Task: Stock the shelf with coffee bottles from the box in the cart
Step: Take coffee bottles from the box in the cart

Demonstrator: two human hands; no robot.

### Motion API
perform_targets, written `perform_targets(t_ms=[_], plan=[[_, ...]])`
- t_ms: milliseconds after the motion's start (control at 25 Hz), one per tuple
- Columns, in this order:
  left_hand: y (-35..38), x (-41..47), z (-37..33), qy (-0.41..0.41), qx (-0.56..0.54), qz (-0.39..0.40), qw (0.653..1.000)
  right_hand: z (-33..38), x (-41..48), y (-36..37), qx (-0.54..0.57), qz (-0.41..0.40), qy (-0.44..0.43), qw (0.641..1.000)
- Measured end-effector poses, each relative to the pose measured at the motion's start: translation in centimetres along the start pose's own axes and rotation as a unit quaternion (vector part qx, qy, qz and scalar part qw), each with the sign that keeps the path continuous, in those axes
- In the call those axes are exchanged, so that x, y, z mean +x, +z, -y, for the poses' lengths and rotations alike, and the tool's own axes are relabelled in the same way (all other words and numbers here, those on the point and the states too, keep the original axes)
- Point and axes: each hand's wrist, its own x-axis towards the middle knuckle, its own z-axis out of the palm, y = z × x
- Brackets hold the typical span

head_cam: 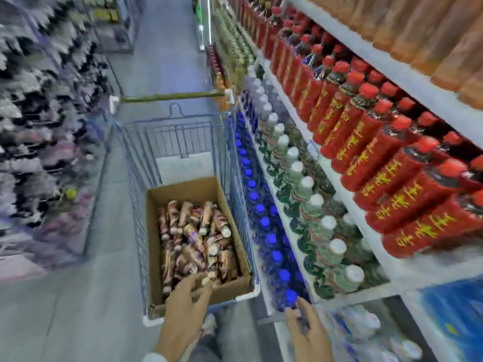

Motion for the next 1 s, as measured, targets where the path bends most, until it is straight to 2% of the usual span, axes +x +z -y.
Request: perform_targets(t_ms=[80,240,400,520,840,1000], plan=[[-1.0,3.6,2.4,-0.033,0.009,0.012,0.999,0.8,1.0,3.1,0.006,-0.019,0.021,1.000],[-0.2,10.4,5.8,-0.077,0.041,0.065,0.994,3.1,3.0,6.5,-0.011,0.023,0.079,0.997],[3.1,16.8,7.7,-0.069,0.092,0.148,0.982,4.2,4.6,8.8,-0.015,0.064,0.085,0.994],[5.9,20.6,8.6,-0.059,0.089,0.177,0.978,3.3,5.7,9.9,-0.035,0.069,0.101,0.992],[10.3,24.8,12.4,0.063,0.121,0.144,0.980,0.1,7.2,9.9,-0.072,0.095,0.134,0.984],[10.4,25.1,12.1,0.054,0.026,0.131,0.990,-0.7,7.1,9.1,-0.083,0.115,0.143,0.979]])
